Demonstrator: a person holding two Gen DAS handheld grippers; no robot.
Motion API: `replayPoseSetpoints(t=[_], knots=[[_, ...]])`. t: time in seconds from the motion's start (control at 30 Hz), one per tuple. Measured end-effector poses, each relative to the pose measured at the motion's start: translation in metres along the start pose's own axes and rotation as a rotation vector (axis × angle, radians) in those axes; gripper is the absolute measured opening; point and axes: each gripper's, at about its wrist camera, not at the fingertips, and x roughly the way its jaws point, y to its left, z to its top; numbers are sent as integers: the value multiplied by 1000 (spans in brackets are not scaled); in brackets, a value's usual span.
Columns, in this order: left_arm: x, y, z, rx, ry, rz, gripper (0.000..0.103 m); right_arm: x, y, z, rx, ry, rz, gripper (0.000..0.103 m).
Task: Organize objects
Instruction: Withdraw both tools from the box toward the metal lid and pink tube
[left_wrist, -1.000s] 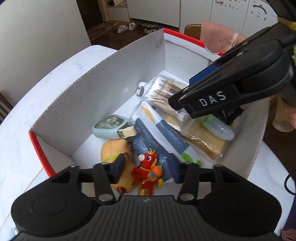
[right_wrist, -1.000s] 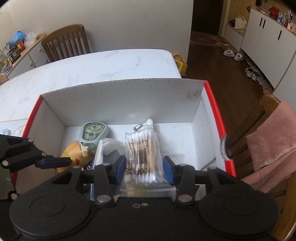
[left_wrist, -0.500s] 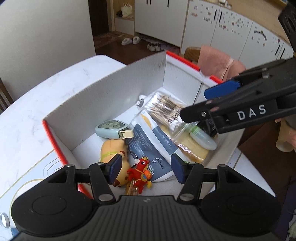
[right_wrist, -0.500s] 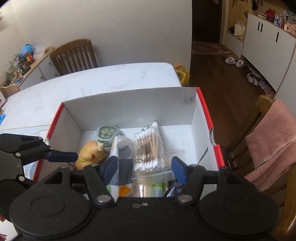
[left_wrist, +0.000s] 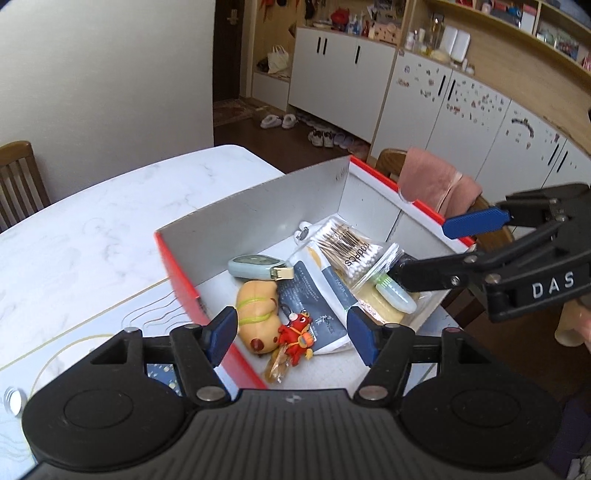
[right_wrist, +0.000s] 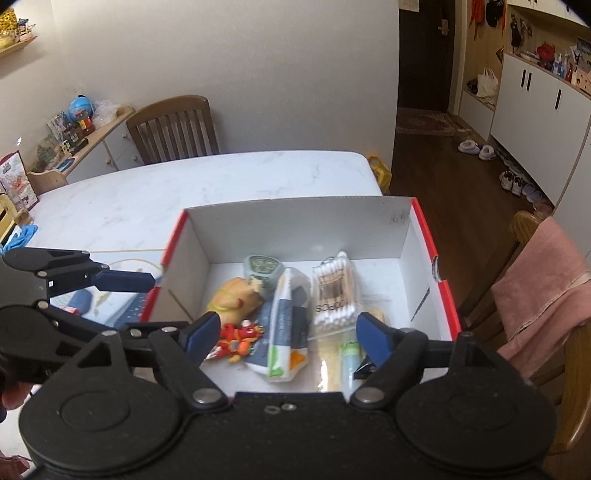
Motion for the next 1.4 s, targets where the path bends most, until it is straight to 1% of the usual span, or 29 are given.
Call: replayPoseSetpoints(t=[0.03, 0.13, 0.27, 0.33, 0.4, 0.47, 0.6, 0.63, 0.67, 0.7, 0.73, 0.77, 1.0, 1.27, 1.4], knots=[[-6, 2, -2, -6, -9, -3, 66, -3, 4, -1, 0, -7, -1, 86], [-23, 11, -8, -17, -33, -9, 69, -13, 16, -4, 1, -23, -3, 91], [-43, 21, -16, -9, -53, -14, 77, -22, 35, -9, 6, -31, -7, 96], [-52, 27, -21, -4, -56, -15, 78, -25, 44, -13, 11, -32, -8, 101], [-60, 36, -25, -11, -58, -28, 78, -27, 55, -17, 16, -34, -13, 102], [-69, 47, -31, -26, -60, -34, 84, -28, 65, -19, 20, -31, -16, 102], [-83, 74, -42, -77, -50, -63, 85, -28, 87, -24, 21, -25, -19, 102], [-86, 81, -44, -94, -48, -69, 86, -27, 93, -25, 19, -24, -19, 102], [-89, 88, -48, -108, -48, -72, 92, -27, 100, -25, 18, -23, -17, 102], [-92, 96, -50, -120, -50, -72, 95, -26, 105, -25, 16, -21, -15, 102], [-97, 102, -54, -132, -55, -67, 101, -25, 111, -25, 12, -20, -13, 102], [-100, 109, -57, -141, -61, -59, 103, -24, 118, -25, 8, -19, -11, 102], [-119, 158, -75, -186, -83, 5, 103, -13, 163, -24, -33, -12, -8, 102], [-135, 219, -96, -226, -116, 120, 103, 14, 223, -27, -102, 21, 13, 102], [-137, 248, -105, -236, -100, 143, 103, 29, 253, -30, -160, 38, 20, 102]])
